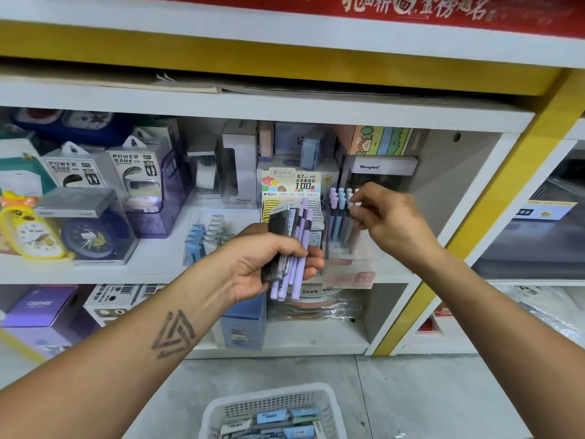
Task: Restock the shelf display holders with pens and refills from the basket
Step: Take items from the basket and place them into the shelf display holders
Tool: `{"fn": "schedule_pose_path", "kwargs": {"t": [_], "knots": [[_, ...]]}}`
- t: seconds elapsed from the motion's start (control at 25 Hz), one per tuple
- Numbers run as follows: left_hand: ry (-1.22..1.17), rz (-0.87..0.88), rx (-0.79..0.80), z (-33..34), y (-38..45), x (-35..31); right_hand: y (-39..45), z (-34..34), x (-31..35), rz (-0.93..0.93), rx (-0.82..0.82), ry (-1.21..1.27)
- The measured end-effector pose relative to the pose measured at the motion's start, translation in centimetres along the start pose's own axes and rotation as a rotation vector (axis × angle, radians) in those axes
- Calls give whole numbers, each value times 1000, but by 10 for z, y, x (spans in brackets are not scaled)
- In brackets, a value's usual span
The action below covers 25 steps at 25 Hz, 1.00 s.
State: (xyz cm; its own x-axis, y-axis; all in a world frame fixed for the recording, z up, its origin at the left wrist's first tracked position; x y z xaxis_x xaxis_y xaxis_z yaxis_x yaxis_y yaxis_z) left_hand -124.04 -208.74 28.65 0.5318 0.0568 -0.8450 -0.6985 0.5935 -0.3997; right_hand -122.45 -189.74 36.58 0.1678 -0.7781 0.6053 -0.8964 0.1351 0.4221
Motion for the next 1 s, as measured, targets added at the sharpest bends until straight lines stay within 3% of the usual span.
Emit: {"fn": "schedule_pose_path", "kwargs": {"t": [0.16, 0.32, 0.4, 0.56, 0.68, 0.84, 1.0], "knots": [[3, -1, 15, 1, 0, 1, 3, 5, 9, -137, -17, -296], [-5, 22, 38, 4, -2, -2, 2, 13, 6, -52, 29, -610], [-9, 22, 39, 5, -3, -2, 0, 10, 12, -22, -2, -441], [-20, 34, 54, 12, -3, -2, -8, 34, 13, 308, 138, 444], [-32, 51, 92, 20, -3, -2, -13, 41, 20, 371, 186, 752], [-50, 49, 64, 14, 1, -4, -6, 12, 12, 358, 26, 835], [-91, 41, -15, -1, 4, -3, 1, -36, 3, 221, -252, 706]]}}
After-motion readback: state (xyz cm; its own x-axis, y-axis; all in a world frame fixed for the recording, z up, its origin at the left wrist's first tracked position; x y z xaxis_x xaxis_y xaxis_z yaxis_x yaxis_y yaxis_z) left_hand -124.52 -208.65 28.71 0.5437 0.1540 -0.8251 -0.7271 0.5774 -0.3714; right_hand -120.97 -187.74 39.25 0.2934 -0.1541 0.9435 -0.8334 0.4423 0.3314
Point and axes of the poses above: each hand's wrist, its own y-axis towards the middle knuckle, its own z-axis out of the palm, x = y × z, the point moved 9 cm from there along y, towards the middle knuckle, and after that the axes turned 2 degrees about y, right-handed, at the moved point
